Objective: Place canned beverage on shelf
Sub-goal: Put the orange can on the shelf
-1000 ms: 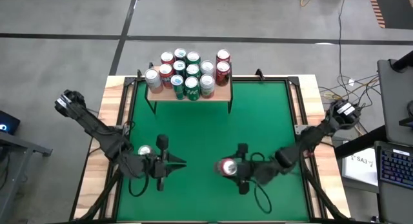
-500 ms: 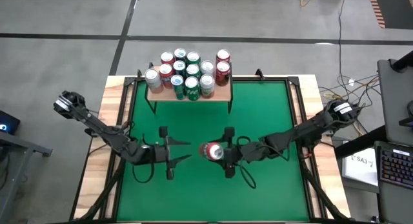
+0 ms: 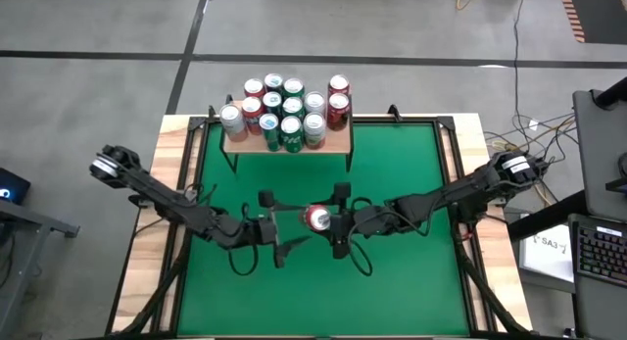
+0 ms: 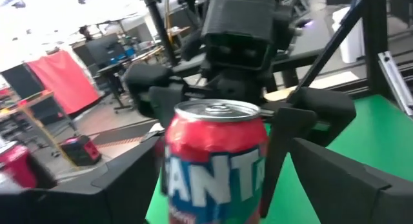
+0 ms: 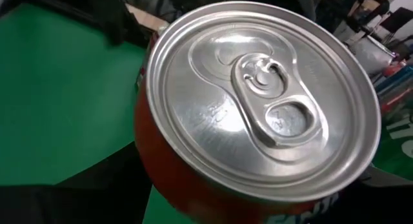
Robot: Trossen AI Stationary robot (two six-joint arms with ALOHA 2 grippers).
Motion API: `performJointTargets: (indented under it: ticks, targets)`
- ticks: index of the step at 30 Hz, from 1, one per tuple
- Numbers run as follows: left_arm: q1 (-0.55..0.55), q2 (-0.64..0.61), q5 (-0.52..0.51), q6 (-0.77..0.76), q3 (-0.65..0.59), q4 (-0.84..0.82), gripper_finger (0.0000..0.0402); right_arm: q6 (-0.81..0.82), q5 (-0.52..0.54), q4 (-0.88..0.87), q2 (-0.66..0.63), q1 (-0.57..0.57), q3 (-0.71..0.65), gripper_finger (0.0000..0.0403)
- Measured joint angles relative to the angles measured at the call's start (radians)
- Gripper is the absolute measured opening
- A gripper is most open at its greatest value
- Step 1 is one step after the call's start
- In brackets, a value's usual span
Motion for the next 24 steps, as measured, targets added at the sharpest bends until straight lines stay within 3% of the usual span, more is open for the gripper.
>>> performJointTargets:
  ticks: [11,16,24]
  targets:
    - [0.065,0.035,0.032,-0.063,0.012,0.0,0.0331,0.036,0.0,-0.013,-0.001,-0.009,0.003,0.029]
    - [0.09,0.036,0.121,-0.099,0.01,0.0,0.0331,0.05,0.0,-0.004,-0.001,-0.009,0.003,0.029]
    - [0.119,0.036,0.152,-0.177,0.01,0.0,0.0332,0.087,0.007,-0.003,-0.001,-0.015,0.002,0.029]
